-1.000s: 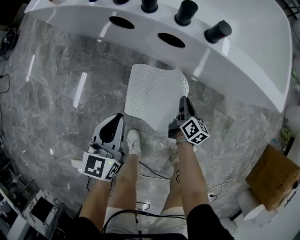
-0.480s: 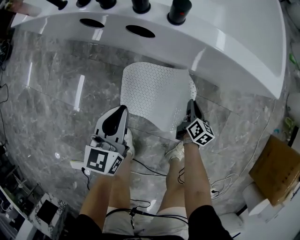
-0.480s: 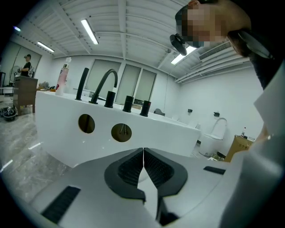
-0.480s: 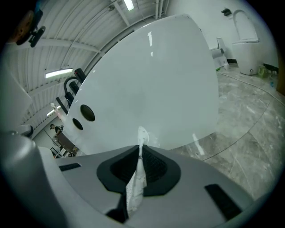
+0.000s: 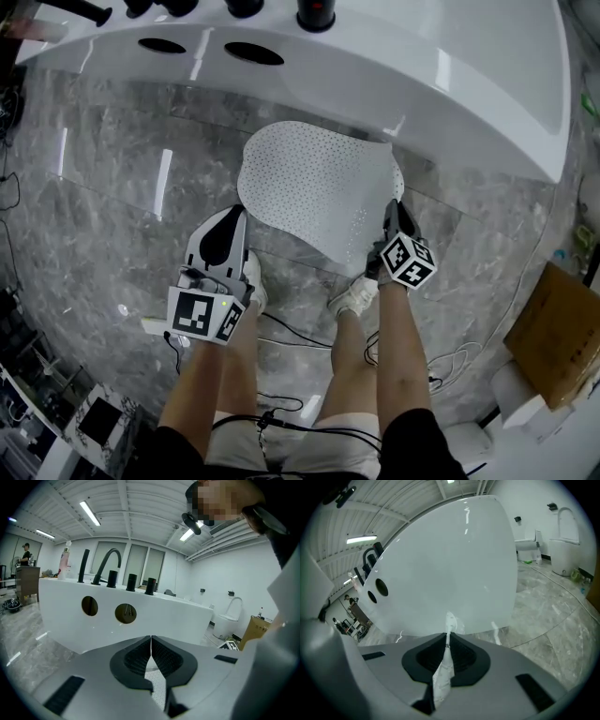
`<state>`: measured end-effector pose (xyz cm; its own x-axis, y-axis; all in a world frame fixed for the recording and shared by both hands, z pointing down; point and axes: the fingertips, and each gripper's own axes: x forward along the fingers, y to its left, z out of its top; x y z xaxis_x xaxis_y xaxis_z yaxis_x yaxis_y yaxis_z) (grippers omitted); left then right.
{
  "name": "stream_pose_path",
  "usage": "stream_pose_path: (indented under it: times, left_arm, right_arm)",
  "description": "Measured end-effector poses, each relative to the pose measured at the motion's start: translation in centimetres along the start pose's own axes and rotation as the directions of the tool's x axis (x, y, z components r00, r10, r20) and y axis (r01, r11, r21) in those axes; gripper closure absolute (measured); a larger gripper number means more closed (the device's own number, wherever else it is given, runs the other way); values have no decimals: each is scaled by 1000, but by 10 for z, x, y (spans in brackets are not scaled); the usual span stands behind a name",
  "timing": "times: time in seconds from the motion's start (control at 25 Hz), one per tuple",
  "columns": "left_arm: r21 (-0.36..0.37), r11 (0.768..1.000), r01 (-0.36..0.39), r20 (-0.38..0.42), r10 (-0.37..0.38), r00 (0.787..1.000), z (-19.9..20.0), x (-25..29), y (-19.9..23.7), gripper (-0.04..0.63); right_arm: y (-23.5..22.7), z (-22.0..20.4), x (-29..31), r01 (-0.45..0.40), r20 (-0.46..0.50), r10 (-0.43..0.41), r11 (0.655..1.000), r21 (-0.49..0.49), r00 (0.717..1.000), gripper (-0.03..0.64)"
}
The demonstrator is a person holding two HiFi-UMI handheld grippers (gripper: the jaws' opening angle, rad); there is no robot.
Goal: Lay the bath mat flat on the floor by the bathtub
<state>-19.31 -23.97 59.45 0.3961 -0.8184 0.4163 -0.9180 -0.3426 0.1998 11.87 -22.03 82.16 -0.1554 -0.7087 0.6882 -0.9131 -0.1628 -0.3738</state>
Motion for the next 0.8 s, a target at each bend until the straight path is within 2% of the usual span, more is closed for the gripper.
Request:
stream_pose_path:
  times: [0.36, 0.56, 0.64, 0.72, 0.8]
  left_arm:
    - [15, 999, 36, -22, -36, 999, -3, 21, -26, 574]
    - [18, 998, 58, -35, -57, 998, -5, 29, -38, 574]
    - [16, 998, 61, -37, -60, 998, -6, 31, -39, 574]
    - [13, 998, 62, -40, -61, 997, -7, 33, -39, 574]
    - [8, 998, 61, -41, -60, 997, -8, 33, -39, 574]
  right_arm:
    - [-41, 3, -1, 45, -49, -50, 994, -99, 998, 578]
    - [-56, -8, 0, 94, -106, -111, 983, -158, 988, 577]
    - [-65, -17, 1, 137, -144, -167, 971, -196, 975, 567]
    - [-82, -21, -3, 227, -163, -264, 950, -214, 951, 558]
    - [-100, -21, -10, 314, -161, -349, 927, -205, 923, 577]
